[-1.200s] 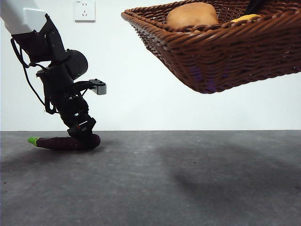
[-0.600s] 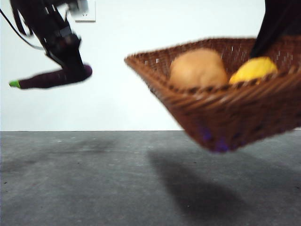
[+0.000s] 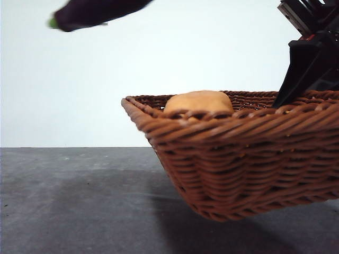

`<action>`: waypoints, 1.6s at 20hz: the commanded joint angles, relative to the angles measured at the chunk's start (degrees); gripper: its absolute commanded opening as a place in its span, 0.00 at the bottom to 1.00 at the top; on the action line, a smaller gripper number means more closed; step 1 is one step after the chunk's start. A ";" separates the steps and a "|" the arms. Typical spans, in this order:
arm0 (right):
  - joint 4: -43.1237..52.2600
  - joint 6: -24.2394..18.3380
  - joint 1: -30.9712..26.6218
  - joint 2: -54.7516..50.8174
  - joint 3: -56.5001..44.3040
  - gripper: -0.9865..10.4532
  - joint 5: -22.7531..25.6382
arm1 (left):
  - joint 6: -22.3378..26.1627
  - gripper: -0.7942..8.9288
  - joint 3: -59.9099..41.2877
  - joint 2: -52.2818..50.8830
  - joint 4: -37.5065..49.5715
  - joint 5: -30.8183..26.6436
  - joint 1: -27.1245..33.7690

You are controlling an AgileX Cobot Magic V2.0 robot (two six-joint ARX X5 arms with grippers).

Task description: Help me put the vegetables on the table into the basket

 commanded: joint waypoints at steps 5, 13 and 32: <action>-0.52 0.44 4.13 0.22 -0.50 0.08 -1.84 | 5.38 0.08 -0.15 10.56 5.70 -5.90 -11.39; 0.81 0.90 6.45 0.22 -0.50 0.08 0.04 | 5.25 0.08 -0.15 21.11 8.83 -5.62 -11.34; 5.60 3.06 6.25 0.22 -0.35 0.08 0.87 | -21.84 0.47 -0.11 -3.10 7.89 -8.85 -1.07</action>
